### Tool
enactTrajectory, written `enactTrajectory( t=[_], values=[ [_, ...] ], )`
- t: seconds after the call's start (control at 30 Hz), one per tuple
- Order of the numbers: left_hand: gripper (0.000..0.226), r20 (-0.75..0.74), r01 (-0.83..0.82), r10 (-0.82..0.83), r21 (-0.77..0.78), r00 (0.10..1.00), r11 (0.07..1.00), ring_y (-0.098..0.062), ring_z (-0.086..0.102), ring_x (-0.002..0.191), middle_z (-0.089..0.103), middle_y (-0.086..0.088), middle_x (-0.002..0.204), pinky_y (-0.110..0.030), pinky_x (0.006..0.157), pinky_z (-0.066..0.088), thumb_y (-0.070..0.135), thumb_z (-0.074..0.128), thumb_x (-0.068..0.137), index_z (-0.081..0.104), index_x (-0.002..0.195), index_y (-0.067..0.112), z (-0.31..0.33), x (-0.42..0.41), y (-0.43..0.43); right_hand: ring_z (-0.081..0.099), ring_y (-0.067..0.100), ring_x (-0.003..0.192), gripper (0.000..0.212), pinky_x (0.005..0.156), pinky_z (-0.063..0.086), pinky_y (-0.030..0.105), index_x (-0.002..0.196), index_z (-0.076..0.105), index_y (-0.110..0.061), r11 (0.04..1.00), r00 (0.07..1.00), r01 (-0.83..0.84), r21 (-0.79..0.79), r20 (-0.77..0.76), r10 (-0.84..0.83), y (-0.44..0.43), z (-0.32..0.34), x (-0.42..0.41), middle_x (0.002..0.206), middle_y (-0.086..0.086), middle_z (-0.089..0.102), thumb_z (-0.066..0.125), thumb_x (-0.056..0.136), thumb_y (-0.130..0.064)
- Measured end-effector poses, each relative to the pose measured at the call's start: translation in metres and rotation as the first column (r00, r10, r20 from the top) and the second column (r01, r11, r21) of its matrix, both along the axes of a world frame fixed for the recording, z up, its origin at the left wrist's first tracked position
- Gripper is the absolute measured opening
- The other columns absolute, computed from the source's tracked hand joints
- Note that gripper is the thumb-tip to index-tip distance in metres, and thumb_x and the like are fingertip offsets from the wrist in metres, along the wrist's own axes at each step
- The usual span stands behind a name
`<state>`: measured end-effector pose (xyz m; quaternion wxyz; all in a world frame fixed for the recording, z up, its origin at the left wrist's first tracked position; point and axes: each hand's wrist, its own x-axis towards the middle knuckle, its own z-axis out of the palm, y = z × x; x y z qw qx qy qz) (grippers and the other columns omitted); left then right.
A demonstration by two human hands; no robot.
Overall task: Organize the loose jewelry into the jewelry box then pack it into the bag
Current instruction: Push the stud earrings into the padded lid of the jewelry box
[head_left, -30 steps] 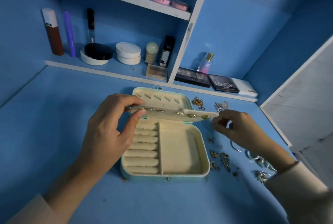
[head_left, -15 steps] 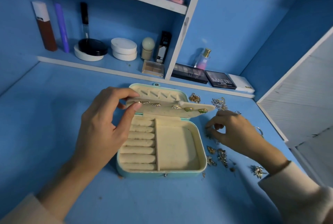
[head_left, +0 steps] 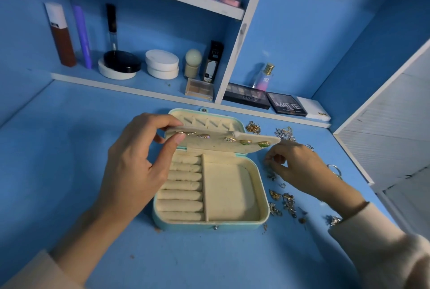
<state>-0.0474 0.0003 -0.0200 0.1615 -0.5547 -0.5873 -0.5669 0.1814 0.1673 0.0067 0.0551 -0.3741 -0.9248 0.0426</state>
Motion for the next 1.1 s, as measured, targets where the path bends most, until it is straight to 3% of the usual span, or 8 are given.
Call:
enactTrajectory(
  t=[0.2,0.6,0.8,1.1],
  values=[
    [0.014,-0.007,-0.003,0.003,-0.005,1.0,1.0,-0.011,0.054,0.072,0.057,0.006,0.093,-0.011,0.074,0.041,0.02,0.056,0.09,0.057,0.097,0.007,0.0005,0.0002,-0.0002,0.05,0.011,0.077,0.009,0.068,0.049,0.034,0.088,0.068,-0.027,1.0,0.999,-0.012,-0.02,0.045,0.013,0.001,0.0015,0.0058,0.077,-0.016,0.047,0.061,0.084,-0.024],
    [0.011,-0.012,-0.001,0.001,-0.004,1.0,1.0,-0.011,0.053,0.071,0.06,0.003,0.091,-0.009,0.074,0.039,0.02,0.056,0.091,0.055,0.098,0.011,0.0003,-0.0005,0.0003,0.047,0.01,0.073,0.014,0.063,0.048,0.035,0.088,0.068,-0.03,0.989,0.988,-0.145,-0.011,0.061,0.145,0.0017,0.0041,0.0066,0.072,-0.019,0.041,0.066,0.081,-0.018],
    [0.012,-0.013,-0.003,0.003,-0.001,1.0,1.0,-0.01,0.053,0.071,0.058,0.005,0.093,-0.009,0.075,0.04,0.019,0.056,0.091,0.056,0.097,0.009,0.0002,-0.0007,0.0001,0.043,0.001,0.069,0.013,0.061,0.046,0.031,0.088,0.069,-0.03,0.985,0.983,-0.17,-0.014,0.065,0.171,0.0032,0.0058,0.0071,0.071,-0.02,0.041,0.067,0.081,-0.019],
    [0.012,-0.015,-0.01,0.01,-0.005,1.0,1.0,-0.01,0.052,0.07,0.059,0.004,0.092,-0.008,0.074,0.039,0.018,0.056,0.09,0.056,0.097,0.008,0.0007,-0.0006,0.0004,0.051,0.012,0.074,0.008,0.068,0.049,0.037,0.087,0.068,-0.025,0.987,0.983,-0.155,-0.051,0.089,0.159,0.0045,0.0069,0.0049,0.077,-0.01,0.052,0.063,0.083,-0.02]
  ],
)
